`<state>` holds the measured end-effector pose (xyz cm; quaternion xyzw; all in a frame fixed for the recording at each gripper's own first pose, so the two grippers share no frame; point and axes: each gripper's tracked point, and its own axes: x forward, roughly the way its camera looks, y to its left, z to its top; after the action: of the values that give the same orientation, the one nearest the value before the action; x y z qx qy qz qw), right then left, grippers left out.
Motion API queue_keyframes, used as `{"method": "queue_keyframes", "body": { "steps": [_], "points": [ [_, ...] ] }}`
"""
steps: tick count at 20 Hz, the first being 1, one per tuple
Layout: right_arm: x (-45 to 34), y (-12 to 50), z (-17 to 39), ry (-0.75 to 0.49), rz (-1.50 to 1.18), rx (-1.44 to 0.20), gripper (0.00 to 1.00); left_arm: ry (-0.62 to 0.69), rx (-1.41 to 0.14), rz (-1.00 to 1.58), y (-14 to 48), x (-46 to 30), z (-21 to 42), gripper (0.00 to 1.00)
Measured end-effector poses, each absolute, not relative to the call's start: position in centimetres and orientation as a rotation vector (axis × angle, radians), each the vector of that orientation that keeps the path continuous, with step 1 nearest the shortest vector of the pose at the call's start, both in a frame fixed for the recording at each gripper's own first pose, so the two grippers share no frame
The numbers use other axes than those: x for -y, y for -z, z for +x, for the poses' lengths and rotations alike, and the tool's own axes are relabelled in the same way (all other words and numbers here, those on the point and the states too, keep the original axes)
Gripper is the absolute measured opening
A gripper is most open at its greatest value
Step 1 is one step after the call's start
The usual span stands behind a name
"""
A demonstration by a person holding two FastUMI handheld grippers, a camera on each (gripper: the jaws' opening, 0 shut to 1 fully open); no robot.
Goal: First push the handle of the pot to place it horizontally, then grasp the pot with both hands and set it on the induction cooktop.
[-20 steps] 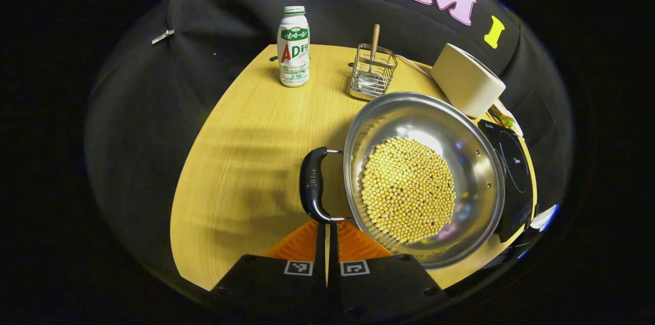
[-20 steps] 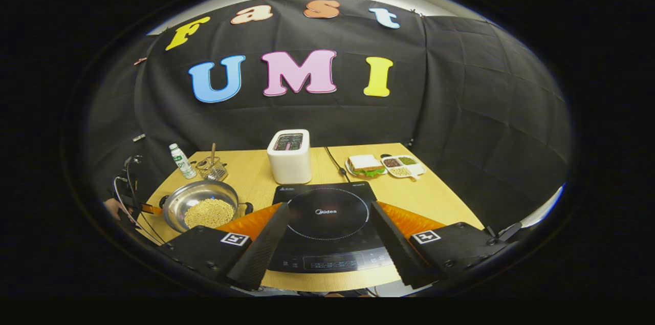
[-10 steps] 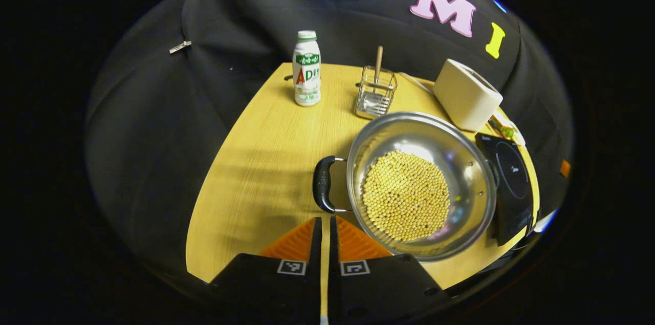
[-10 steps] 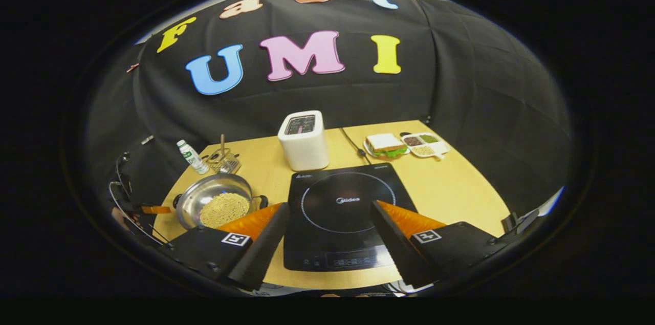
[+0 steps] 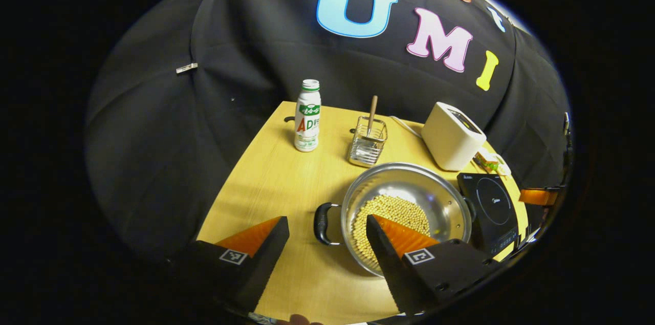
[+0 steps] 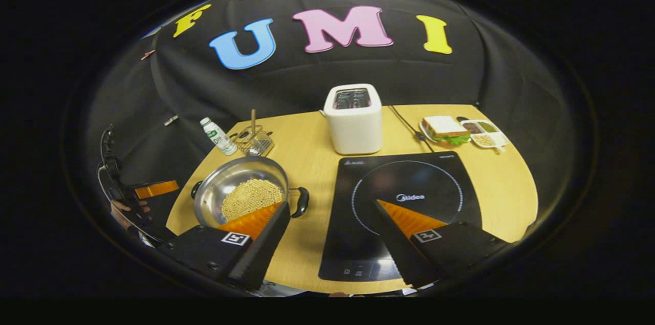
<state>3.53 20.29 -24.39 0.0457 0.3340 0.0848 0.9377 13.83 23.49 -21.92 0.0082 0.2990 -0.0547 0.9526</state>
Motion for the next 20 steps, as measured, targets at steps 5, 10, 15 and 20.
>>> {"method": "queue_keyframes", "body": {
  "steps": [5,10,15,20],
  "points": [
    [-23.5,27.3,6.6,-0.227,0.124,-0.74,0.99,0.14,-0.642,0.027,23.7,-23.8,15.7,0.95],
    [-25.7,31.1,7.9,-0.28,0.126,-0.84,1.0,0.182,-0.653,0.014,24.9,-23.8,17.3,0.95],
    [-27.4,34.8,8.2,-0.316,0.118,-0.911,0.99,0.205,-0.694,-0.005,27.9,-24.1,18.4,0.95],
    [-29.1,36.5,9.1,-0.342,0.135,-0.952,0.99,0.23,-0.765,-0.081,30.8,-23.0,18.2,0.95]
  ]
}}
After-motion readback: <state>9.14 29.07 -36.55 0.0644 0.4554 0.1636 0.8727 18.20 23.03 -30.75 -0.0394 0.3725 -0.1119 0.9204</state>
